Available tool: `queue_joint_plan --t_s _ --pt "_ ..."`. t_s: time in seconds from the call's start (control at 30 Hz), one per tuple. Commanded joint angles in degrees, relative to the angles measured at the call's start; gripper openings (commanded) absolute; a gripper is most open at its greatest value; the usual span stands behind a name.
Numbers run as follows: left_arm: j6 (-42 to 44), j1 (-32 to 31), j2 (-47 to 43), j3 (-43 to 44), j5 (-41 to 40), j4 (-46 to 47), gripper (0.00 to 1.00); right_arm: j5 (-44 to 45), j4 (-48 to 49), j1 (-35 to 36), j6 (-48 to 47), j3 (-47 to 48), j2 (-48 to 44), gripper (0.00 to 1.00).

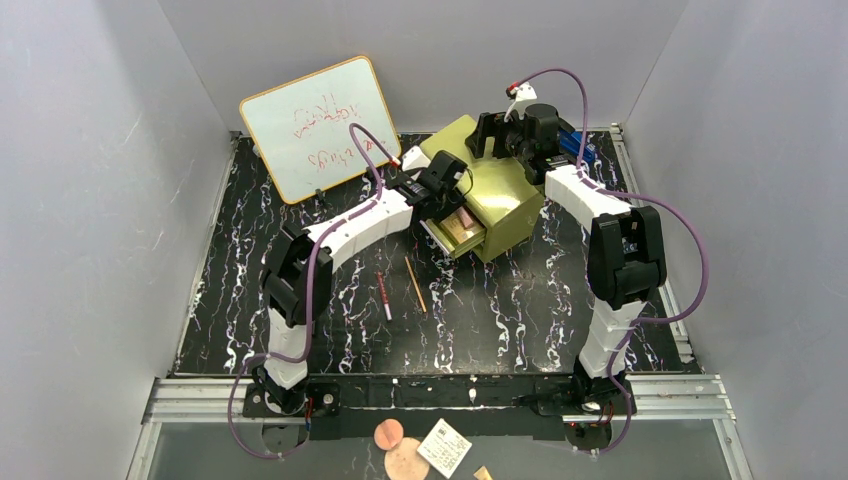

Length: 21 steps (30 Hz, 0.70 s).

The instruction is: Organize the makeup

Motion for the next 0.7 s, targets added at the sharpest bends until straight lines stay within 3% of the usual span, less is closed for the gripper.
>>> queue_joint_plan --t_s 0.0,0.07,0.17,0.67 --pt "1.5 -0.1 -1.0 1.3 1.1 2.7 0.48 1.4 -26.0 0.7 -3.7 -7.3 8.5 0.99" --pt "1.7 0.1 -1.3 1.5 1.2 2.4 0.58 1.4 -26.1 0.7 -3.8 -7.2 8.6 0.99" --pt "2.3 0.4 -1.8 2.6 1.3 1.0 0.62 1.4 -26.0 0.7 -3.8 -7.3 8.7 0.99" --pt "13.6 0.6 -11.3 9.2 -6.5 -7.8 0.62 1.2 -26.1 0.7 -3.6 -7.1 9.0 0.99"
